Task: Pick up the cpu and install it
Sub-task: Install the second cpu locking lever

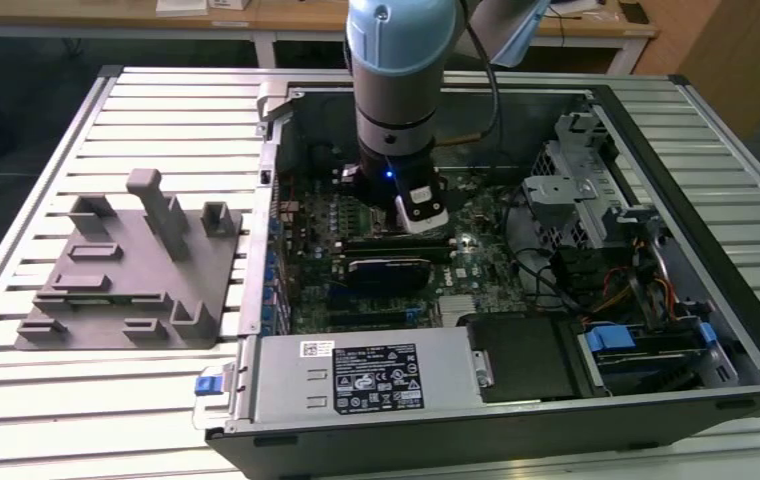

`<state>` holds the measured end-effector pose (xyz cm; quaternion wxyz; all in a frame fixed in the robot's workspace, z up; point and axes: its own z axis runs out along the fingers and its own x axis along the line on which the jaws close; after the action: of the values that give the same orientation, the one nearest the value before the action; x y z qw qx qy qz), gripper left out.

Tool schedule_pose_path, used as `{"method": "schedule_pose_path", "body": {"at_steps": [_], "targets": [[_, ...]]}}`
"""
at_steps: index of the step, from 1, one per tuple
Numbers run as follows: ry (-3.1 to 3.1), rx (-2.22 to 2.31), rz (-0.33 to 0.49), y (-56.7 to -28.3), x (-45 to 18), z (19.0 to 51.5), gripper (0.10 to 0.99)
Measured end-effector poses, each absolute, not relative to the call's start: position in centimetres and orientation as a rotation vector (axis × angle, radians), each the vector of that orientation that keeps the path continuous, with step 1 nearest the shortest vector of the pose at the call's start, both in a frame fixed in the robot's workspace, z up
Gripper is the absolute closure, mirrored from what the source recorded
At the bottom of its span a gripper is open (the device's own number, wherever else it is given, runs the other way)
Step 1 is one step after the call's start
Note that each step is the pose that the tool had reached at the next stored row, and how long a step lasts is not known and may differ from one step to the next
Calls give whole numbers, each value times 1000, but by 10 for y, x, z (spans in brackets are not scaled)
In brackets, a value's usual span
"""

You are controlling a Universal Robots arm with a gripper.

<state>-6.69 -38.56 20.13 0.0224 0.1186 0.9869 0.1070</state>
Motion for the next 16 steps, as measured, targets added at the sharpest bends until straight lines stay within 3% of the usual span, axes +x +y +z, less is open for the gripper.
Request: {"method": "schedule_pose_path", "body": {"at_steps": [16], "targets": [[3059, 367, 314, -377, -59, 215, 980]]}}
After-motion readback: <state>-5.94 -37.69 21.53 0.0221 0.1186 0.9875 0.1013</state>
